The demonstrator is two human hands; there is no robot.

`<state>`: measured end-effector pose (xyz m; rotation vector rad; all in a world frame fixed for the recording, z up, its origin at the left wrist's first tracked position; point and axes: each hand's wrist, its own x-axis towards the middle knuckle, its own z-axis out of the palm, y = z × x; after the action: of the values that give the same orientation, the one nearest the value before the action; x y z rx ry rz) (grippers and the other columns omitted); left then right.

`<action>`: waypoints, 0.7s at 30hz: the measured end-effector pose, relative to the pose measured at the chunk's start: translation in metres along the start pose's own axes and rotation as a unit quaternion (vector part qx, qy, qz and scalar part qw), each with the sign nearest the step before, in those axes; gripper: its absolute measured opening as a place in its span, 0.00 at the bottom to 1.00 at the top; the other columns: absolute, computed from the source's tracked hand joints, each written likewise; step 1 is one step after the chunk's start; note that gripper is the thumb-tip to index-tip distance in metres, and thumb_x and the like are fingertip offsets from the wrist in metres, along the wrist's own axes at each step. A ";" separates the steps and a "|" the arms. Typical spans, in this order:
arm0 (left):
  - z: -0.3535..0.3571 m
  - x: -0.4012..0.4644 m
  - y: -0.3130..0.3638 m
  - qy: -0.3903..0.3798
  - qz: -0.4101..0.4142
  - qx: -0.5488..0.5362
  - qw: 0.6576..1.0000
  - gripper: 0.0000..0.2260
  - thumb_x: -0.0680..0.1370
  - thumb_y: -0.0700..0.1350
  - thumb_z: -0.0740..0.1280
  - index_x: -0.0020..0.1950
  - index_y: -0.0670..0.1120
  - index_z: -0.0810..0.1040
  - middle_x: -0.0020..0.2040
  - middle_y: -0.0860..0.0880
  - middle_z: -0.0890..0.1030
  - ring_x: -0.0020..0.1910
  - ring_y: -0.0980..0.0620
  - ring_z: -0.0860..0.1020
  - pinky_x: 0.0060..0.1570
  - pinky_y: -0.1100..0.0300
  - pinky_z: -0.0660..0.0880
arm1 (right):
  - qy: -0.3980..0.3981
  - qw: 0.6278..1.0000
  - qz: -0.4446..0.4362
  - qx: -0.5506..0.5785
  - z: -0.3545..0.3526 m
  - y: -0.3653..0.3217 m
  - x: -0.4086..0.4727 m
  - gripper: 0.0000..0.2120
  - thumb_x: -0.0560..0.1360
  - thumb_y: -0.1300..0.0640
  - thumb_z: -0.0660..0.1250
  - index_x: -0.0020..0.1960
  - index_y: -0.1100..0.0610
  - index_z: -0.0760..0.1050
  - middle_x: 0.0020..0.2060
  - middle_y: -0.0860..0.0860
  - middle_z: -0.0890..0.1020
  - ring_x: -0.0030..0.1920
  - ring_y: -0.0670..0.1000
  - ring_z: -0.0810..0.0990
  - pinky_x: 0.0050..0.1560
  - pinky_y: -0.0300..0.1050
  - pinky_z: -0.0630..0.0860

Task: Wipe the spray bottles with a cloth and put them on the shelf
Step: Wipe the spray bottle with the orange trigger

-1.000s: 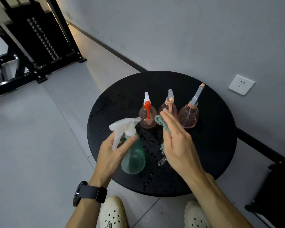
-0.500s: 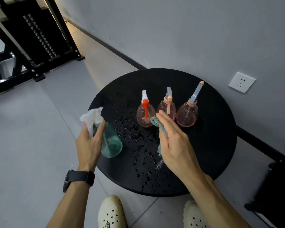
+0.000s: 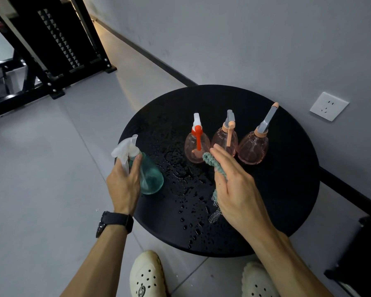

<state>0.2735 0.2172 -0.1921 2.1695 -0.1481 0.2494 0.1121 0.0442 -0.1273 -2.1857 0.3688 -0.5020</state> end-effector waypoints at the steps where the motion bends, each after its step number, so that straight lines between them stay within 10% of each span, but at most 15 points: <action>1: 0.000 0.001 0.000 0.003 -0.002 0.004 1.000 0.17 0.81 0.56 0.63 0.59 0.43 0.77 0.41 0.48 0.79 0.38 0.46 0.76 0.40 0.55 0.70 | 0.001 1.000 -0.001 -0.002 0.000 0.000 0.000 0.23 0.80 0.66 0.57 0.74 0.57 0.65 0.73 0.46 0.66 0.69 0.34 0.60 0.65 0.21 0.55; 15: 0.008 -0.008 -0.004 0.000 -0.016 0.042 0.999 0.15 0.81 0.53 0.64 0.49 0.40 0.73 0.40 0.44 0.76 0.37 0.46 0.71 0.31 0.63 0.60 | 0.002 1.000 0.001 -0.014 -0.001 0.002 0.000 0.22 0.80 0.65 0.57 0.74 0.57 0.65 0.72 0.46 0.67 0.69 0.34 0.60 0.65 0.21 0.54; 21: 0.003 -0.011 -0.010 -0.034 -0.001 0.024 0.999 0.29 0.74 0.59 0.71 0.67 0.41 0.72 0.60 0.45 0.80 0.55 0.44 0.78 0.50 0.52 0.76 | 0.004 1.000 0.000 -0.017 -0.003 0.005 0.002 0.22 0.80 0.66 0.57 0.74 0.59 0.65 0.73 0.48 0.67 0.68 0.32 0.58 0.65 0.19 0.52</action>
<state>0.2649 0.2203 -0.2047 2.2258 -0.1799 0.1808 0.1118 0.0381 -0.1287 -2.2165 0.3828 -0.5084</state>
